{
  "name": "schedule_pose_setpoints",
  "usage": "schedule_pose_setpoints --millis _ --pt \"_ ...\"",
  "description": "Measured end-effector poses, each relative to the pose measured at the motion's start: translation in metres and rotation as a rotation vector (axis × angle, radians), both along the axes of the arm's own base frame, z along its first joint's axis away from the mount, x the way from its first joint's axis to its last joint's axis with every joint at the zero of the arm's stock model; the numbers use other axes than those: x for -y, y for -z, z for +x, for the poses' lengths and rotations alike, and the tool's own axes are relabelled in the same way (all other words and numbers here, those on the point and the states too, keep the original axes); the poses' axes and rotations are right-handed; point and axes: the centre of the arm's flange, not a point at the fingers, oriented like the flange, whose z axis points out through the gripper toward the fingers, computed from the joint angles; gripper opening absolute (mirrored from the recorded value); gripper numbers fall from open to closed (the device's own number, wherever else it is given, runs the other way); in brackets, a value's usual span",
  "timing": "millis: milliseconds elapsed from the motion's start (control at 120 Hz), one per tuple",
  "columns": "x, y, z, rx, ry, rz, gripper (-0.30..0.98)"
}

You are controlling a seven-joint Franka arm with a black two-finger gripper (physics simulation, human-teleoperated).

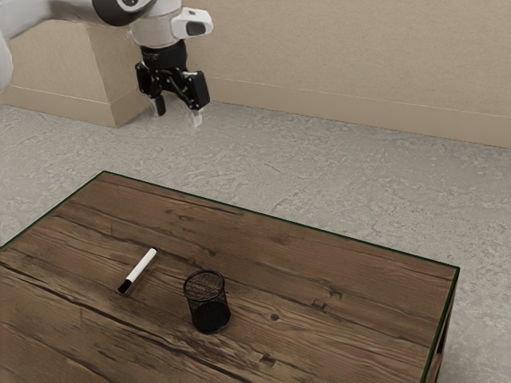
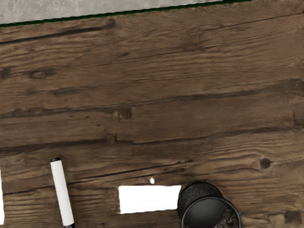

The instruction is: Put the marker into the pen holder.

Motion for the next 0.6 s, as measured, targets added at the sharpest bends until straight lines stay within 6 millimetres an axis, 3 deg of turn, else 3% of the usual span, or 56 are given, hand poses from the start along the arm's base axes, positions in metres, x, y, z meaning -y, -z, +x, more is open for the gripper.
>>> schedule_pose_setpoints --millis 58,133,167,200,233,267,325,358,408,467,500,533,600 --pt "0.019 -0.008 -0.001 0.017 0.036 -0.009 0.69" --pt "0.031 0.004 0.000 0.009 0.058 -0.012 0.68" --pt "0.034 0.002 -0.009 -0.001 0.067 -0.005 0.69" --pt "0.041 0.014 -0.009 -0.032 0.078 -0.002 0.69" --pt "0.048 0.048 -0.002 -0.090 0.089 0.008 0.69" --pt "0.053 0.096 -0.001 -0.163 0.098 0.022 0.69" --pt "0.052 0.188 -0.018 -0.287 0.104 0.043 0.69" --pt "0.048 0.229 -0.030 -0.331 0.103 0.051 0.69" --pt "0.037 0.279 -0.048 -0.373 0.089 0.057 0.69" --pt "0.026 0.315 -0.063 -0.383 0.074 0.056 0.69" --pt "0.024 0.325 -0.066 -0.370 0.071 0.054 0.69" --pt "0.016 0.318 -0.064 -0.326 0.055 0.050 0.68" --pt "-0.041 0.287 -0.052 -0.219 -0.046 0.036 0.68"
